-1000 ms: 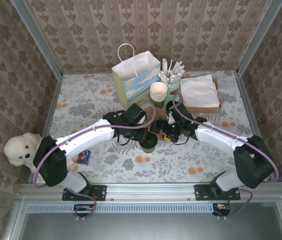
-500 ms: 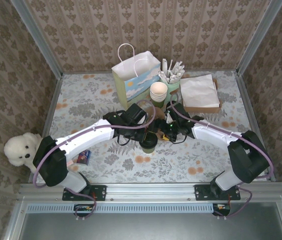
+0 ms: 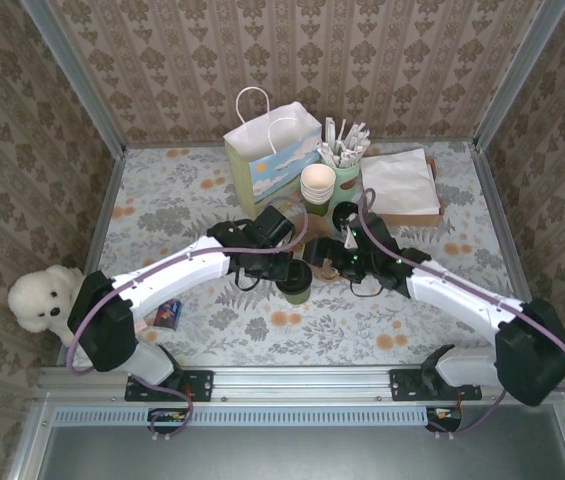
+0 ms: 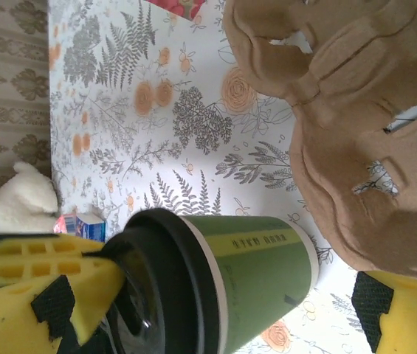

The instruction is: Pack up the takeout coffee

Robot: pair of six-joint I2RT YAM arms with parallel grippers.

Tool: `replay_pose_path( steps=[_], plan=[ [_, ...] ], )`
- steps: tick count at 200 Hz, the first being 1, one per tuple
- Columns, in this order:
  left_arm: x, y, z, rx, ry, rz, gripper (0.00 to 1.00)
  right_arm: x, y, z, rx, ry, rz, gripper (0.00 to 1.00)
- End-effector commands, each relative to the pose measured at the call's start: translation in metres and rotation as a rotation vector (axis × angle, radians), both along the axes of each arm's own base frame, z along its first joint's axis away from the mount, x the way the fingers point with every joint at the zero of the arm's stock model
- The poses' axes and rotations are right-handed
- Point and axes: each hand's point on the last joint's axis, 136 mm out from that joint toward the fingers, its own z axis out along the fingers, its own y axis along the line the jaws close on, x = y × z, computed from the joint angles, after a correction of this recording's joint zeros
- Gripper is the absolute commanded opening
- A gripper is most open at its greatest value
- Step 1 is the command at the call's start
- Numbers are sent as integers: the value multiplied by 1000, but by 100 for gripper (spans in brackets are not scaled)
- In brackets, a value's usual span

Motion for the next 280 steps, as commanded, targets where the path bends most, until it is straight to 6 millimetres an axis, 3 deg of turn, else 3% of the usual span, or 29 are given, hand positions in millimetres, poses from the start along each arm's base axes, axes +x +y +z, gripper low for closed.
replay_pose_path(
  steps=[1,37,103,164,221,280],
  plan=[
    [-11,28,-26,174,73,60,0,1,1,3,25,-142,9,100],
    [-6,16,-17,143,55,45,0,-23,0,-11,-9,-247,131,100],
    [-9,6,-17,135,53,5,0,-54,27,-18,4,-340,327,99],
    [-12,4,-21,141,62,-14,0,-43,33,-26,-127,-454,300,99],
    [-13,2,-21,139,61,-23,0,-39,35,-18,-141,-524,280,99],
    [-16,1,-24,137,69,-33,0,-35,8,-54,-266,-466,191,99]
  ],
)
